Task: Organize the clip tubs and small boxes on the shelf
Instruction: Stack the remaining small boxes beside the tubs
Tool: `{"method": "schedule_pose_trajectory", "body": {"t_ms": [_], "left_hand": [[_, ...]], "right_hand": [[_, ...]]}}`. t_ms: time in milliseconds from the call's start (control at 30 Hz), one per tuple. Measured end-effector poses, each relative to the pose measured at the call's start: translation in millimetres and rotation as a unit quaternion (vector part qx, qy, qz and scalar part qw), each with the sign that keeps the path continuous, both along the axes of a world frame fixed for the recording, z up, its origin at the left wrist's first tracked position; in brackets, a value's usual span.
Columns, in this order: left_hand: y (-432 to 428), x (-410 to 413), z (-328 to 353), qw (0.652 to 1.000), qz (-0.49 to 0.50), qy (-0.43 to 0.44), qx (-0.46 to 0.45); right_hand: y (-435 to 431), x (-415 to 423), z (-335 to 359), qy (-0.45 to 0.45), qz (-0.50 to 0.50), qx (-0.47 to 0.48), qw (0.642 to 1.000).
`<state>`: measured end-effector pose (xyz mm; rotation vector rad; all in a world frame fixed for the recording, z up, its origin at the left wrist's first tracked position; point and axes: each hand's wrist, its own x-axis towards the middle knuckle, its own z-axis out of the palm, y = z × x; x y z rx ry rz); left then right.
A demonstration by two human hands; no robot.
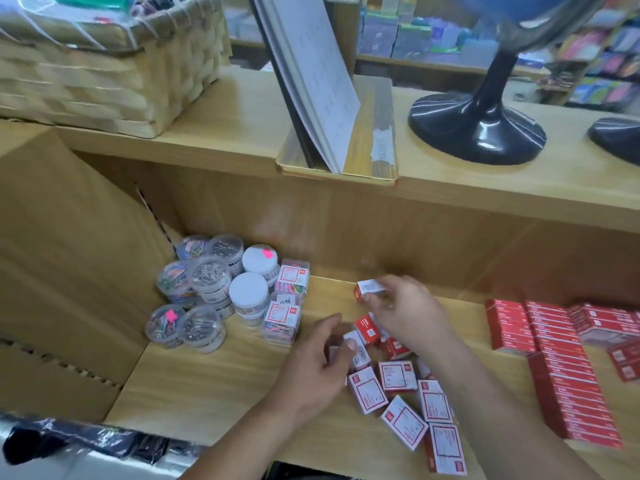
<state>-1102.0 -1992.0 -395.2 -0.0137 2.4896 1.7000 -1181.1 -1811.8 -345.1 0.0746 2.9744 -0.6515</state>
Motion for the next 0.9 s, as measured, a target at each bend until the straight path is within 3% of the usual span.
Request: {"method": "schedule_pose_trajectory", "body": {"t_ms": [233,467,600,700,900], "left_hand": [[-11,1,-2,1.000,0.003,0.022,0.009],[-7,-15,27,0.990,0.017,0.139,0.001],[4,-23,49,0.988,0.049,0.099,0.107],[6,-22,56,0.973,0.082,0.044,0.213],[19,-13,69,0.967,0.074,0.027,0.243]], "right_hand": [[-20,-15,-15,-0.010,-0.104,-0.064,0.992],[-11,8,40,0.027,-0.004,-0.181,0.983],[-10,22,64,0.009,0.082,-0.276,0.958],[7,26,63,-0.015,0.092,-0.354,0.931],[26,28,62,-0.109,0.084,-0.447,0.884]]}}
